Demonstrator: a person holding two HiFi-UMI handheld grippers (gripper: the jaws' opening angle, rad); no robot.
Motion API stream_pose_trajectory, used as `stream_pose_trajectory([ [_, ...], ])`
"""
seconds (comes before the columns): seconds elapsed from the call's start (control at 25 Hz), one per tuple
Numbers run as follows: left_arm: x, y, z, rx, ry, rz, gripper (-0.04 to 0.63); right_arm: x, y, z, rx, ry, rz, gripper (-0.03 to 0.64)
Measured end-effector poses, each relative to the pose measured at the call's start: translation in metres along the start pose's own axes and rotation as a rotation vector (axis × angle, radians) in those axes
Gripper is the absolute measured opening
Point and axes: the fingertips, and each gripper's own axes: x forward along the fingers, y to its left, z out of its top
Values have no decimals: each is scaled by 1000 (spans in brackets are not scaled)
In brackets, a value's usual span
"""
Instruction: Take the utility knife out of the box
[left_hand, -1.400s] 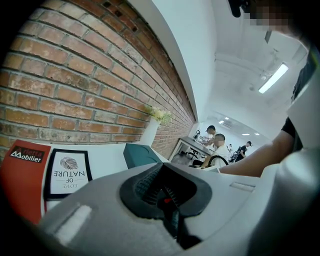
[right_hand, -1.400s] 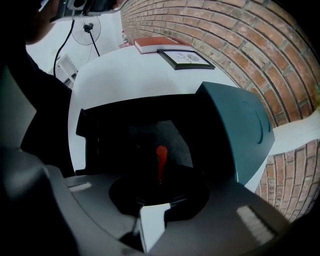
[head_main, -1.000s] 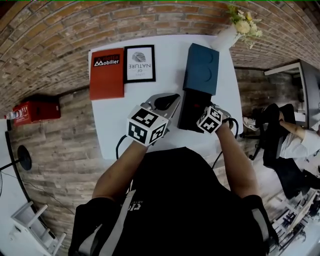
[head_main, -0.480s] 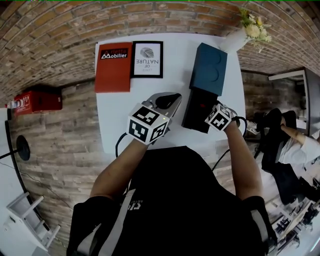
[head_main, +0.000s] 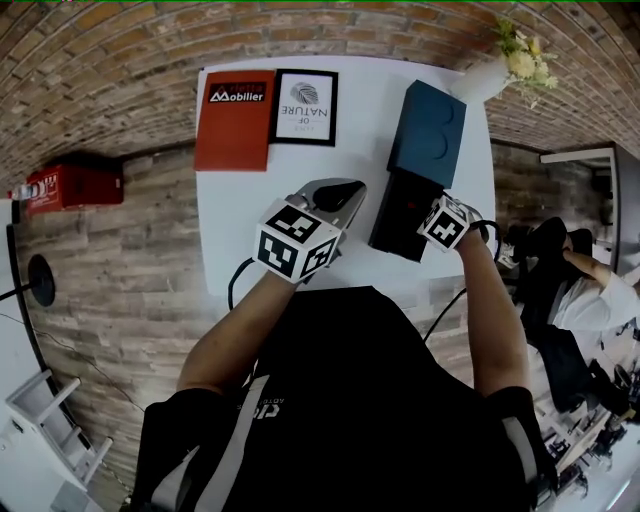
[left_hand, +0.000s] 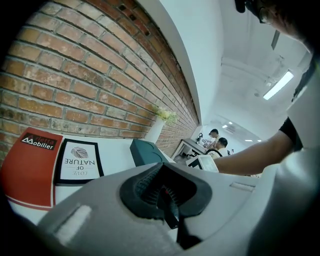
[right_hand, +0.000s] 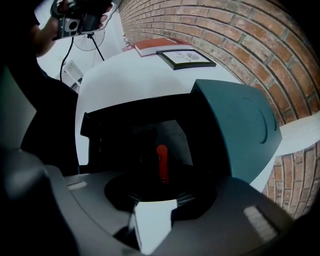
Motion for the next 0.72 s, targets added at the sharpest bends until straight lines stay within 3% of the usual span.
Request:
stream_pose_trajectory([
  [0.52,-9,9,1,-13,-17,-9,8,0,30,1,6,-25,65,118],
  [0.72,-9,13,-1,-23,-16,-8,8,4,22,0,-9,-14,16,45],
])
